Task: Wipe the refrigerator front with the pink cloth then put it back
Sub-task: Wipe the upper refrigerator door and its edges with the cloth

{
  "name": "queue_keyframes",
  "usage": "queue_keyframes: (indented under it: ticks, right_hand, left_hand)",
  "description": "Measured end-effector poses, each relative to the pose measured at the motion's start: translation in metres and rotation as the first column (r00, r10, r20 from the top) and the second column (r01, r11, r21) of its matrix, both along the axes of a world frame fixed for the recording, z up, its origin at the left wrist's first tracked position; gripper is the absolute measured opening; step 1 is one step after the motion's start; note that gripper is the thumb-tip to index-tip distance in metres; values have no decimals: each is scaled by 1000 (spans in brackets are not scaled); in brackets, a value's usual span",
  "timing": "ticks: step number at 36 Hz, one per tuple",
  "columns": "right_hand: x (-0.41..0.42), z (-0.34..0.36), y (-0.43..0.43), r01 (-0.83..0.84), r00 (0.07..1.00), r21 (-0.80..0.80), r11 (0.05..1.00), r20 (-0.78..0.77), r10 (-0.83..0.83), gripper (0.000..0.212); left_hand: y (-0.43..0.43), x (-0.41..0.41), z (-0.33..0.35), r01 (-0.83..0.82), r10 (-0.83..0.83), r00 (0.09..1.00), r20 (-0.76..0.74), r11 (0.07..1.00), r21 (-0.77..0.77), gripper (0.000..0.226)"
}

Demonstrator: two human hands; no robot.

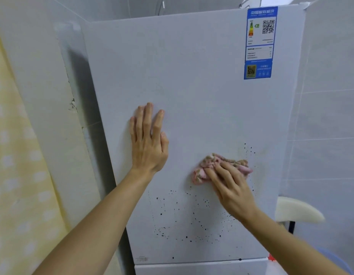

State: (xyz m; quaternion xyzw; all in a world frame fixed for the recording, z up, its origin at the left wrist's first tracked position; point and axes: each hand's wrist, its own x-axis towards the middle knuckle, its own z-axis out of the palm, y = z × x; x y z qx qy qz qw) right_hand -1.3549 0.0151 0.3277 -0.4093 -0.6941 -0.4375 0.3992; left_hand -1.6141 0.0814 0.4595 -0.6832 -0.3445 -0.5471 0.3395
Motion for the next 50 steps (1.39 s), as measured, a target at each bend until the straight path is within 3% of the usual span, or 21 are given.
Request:
queue_keyframes:
  ticks: [5, 11, 15, 19, 25, 30, 32, 35, 41, 46, 50]
  right_hand:
    - [19, 41, -2, -24, 999, -2, 1000, 36, 24, 81]
    - [34, 130, 3, 91, 990, 186, 978, -123, -69, 49]
    - [28, 155, 5, 60, 977, 239, 969, -212, -8, 40]
    - [20, 109, 4, 25, 969, 162, 986, -245, 16, 42]
    - [49, -12, -11, 19, 1000, -37, 999, 11, -19, 61]
    - [70, -9, -13, 36, 994, -106, 994, 106, -25, 64]
    - [75, 16, -11, 4, 999, -57, 998, 45, -1, 63]
    - [83, 79, -8, 9, 998, 91, 996, -68, -2, 33]
    - [87, 173, 1, 51, 927, 257, 965, -372, 50, 26]
    - [84, 120, 1, 49, 954, 229, 972, -298, 22, 18]
    - [102, 27, -8, 44, 992, 88, 995, -123, -33, 35]
  left_hand:
    - [-3, 0, 1, -4, 4, 1000, 5, 1000, -20, 62]
    - [-5, -1, 3, -26, 25, 999, -19, 999, -41, 62]
    - [-7, 5, 2, -29, 28, 999, -17, 999, -46, 63]
    - [-7, 14, -2, -33, 31, 999, -31, 998, -60, 66]
    - [-8, 19, -3, -29, 29, 1000, 6, 997, -73, 67]
    - [-10, 22, -3, -37, 38, 999, 11, 997, -70, 67]
    - [-11, 23, -3, -33, 35, 999, 22, 996, -77, 68]
    - [-14, 27, -4, -41, 43, 999, 33, 996, -74, 68]
    - [-17, 37, 1, -49, 50, 999, 15, 997, -63, 72]
    - [-15, 37, -3, -59, 60, 998, 18, 997, -55, 69]
    - [-14, 43, -7, -43, 44, 999, 19, 998, -49, 70]
